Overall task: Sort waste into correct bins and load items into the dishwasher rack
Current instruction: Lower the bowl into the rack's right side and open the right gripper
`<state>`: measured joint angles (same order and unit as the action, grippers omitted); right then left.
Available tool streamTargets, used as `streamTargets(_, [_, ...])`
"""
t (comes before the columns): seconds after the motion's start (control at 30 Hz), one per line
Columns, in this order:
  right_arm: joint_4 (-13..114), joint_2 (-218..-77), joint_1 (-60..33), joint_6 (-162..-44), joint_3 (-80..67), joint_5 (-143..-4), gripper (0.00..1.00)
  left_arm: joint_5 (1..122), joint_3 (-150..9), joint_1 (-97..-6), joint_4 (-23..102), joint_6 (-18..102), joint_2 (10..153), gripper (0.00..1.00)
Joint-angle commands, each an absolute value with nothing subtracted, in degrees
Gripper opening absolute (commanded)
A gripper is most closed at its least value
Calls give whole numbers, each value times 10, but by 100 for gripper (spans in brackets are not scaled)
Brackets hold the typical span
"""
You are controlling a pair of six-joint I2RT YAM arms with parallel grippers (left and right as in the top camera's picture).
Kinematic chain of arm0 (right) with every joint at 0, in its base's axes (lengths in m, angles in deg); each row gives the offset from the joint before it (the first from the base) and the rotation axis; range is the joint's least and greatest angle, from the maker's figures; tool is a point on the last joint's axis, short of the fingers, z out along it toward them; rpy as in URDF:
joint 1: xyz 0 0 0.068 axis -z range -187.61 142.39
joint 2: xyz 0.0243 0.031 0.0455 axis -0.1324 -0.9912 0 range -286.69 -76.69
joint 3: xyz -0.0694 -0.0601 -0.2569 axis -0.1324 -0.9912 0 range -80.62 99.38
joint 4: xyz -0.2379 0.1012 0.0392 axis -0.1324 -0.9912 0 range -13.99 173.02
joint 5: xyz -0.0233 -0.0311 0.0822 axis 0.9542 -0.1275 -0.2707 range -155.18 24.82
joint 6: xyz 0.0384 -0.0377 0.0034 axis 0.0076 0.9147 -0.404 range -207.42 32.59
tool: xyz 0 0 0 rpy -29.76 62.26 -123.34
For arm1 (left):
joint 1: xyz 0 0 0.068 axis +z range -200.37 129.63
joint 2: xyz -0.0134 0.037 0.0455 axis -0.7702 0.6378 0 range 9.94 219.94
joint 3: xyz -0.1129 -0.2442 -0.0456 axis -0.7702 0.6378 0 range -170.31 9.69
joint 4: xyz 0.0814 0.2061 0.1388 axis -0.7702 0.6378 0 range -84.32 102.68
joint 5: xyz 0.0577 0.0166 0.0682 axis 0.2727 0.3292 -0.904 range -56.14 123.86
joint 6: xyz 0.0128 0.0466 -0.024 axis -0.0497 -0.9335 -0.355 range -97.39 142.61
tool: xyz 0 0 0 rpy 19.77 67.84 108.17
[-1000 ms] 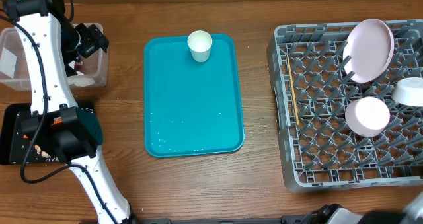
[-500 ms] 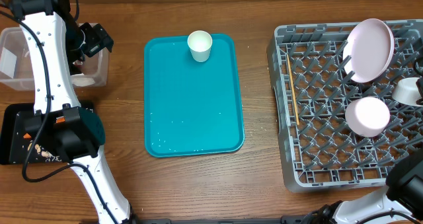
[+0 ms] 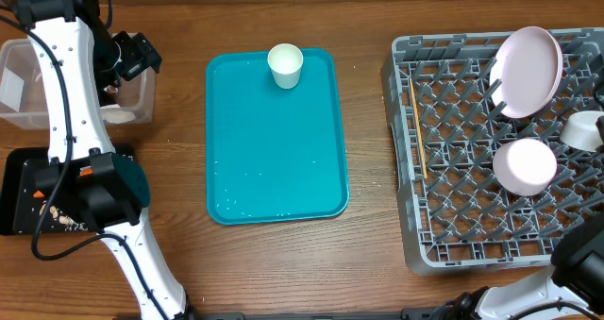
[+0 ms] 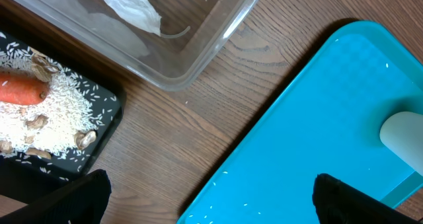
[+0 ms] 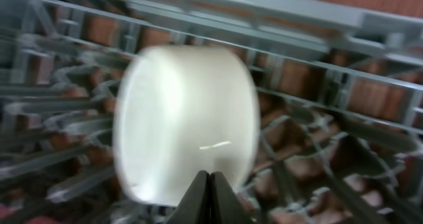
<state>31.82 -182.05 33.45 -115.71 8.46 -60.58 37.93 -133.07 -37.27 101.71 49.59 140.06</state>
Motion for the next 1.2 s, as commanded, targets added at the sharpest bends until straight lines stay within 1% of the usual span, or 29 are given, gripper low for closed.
streamTargets(0.0, [329, -1780, 322, -1157, 133, -653, 4, 379, -1329, -375, 1016, 489, 1389, 100])
streamTargets(0.1, [360, -1773, 314, -1155, 137, -653, 4, 379, -1329, -376, 1016, 490, 1389, 100])
streamTargets(0.27, [376, -1802, 307, -1142, 136, -653, 4, 379, -1328, -377, 1015, 490, 1389, 100])
streamTargets(0.53, [374, -1850, 307, -1140, 136, -653, 4, 379, -1328, -377, 1017, 490, 1389, 100])
streamTargets(0.73, [350, -1851, 307, -1140, 136, -592, 4, 379, -1328, -377, 1018, 489, 1389, 100])
streamTargets(0.97, [328, -1852, 307, -1139, 136, -592, 4, 379, -1328, -377, 1021, 489, 1389, 100])
streamTargets(1.17, [335, -1857, 307, -1110, 136, -597, 4, 379, -1329, -377, 1025, 478, 1389, 100])
